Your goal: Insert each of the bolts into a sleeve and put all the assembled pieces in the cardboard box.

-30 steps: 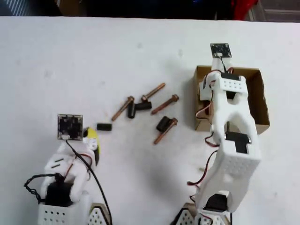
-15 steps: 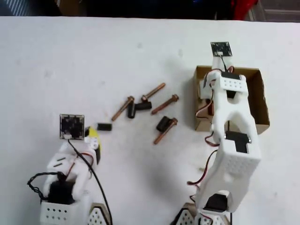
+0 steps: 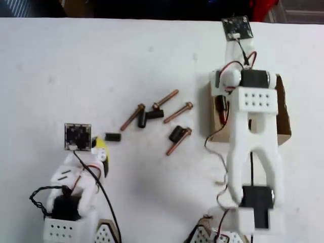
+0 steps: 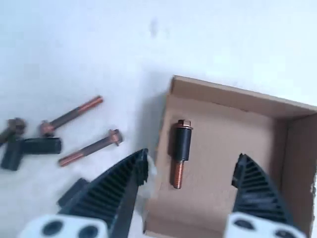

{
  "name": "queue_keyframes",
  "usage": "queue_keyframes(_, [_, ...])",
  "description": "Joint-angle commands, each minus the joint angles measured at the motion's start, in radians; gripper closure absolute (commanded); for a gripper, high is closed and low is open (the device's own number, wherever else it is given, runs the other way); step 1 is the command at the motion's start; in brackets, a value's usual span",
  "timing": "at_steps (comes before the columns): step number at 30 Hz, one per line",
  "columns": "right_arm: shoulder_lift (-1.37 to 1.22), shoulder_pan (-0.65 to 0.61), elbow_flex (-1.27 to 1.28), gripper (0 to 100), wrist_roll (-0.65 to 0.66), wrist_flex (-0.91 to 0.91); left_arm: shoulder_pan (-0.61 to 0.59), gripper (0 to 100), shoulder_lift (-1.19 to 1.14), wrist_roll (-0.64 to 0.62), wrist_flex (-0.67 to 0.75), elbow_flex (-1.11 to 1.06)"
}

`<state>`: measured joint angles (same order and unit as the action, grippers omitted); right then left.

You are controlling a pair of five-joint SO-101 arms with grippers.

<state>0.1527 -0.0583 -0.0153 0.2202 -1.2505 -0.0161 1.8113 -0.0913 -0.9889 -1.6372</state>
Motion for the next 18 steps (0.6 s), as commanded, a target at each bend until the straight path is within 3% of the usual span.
queue_keyframes(1, [0.159,-0.064,-0.049,79.6,0.005,-0.079,-0.004,98,0.008,0.008,0.031,0.015])
queue_keyframes(8, [0.315,-0.197,-0.048,95.6,0.005,-0.226,-0.004,98,0.008,0.008,0.028,0.015])
queue_keyframes(14, [0.355,-0.302,0.023,95.9,0.005,-0.294,-0.005,98,0.008,0.008,0.028,0.014])
queue_keyframes(18, [0.354,-0.326,0.201,95.9,0.005,-0.211,-0.005,98,0.008,0.008,0.028,0.012])
